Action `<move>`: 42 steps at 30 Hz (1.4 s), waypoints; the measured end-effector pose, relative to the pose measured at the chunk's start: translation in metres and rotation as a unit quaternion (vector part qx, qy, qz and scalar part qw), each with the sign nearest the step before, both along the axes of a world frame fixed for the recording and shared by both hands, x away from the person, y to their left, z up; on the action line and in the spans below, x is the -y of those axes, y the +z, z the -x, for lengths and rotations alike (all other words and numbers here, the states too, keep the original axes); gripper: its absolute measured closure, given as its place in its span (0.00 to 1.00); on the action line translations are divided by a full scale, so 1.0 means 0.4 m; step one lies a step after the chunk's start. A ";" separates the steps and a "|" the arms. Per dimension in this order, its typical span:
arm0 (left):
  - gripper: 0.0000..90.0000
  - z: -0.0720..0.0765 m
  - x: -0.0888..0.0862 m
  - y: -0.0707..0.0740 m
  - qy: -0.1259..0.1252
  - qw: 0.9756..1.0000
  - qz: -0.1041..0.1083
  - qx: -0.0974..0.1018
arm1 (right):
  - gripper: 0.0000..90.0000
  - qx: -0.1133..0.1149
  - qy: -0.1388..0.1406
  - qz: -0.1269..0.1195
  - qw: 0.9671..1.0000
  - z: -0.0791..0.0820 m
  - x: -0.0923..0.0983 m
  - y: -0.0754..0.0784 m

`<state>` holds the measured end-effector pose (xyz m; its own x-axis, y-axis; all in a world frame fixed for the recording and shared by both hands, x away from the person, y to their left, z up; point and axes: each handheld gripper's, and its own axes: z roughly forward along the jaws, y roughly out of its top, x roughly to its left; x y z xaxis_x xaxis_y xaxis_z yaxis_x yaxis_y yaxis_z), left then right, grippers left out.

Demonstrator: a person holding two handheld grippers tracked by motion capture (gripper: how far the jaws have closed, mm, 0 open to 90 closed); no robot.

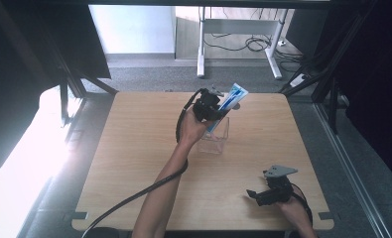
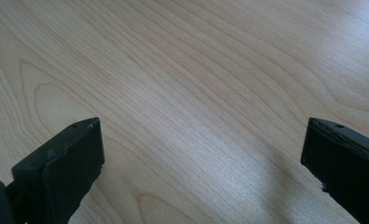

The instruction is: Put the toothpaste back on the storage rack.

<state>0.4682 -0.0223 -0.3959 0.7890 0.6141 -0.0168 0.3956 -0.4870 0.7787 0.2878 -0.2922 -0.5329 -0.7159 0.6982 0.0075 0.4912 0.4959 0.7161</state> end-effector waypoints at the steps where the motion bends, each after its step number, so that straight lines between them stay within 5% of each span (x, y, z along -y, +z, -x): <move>1: 0.80 -0.002 0.000 -0.002 0.001 1.000 -0.001 0.000 | 0.00 0.000 0.000 0.000 1.000 0.000 0.000 0.000; 29: 0.80 -0.001 0.025 -0.083 -0.012 0.999 -0.026 0.014 | 0.00 0.000 0.002 0.000 1.000 -0.001 0.005 0.002; 42: 0.79 0.011 0.008 -0.096 -0.017 0.999 -0.037 0.001 | 0.00 0.000 0.003 0.001 1.000 -0.001 0.003 0.001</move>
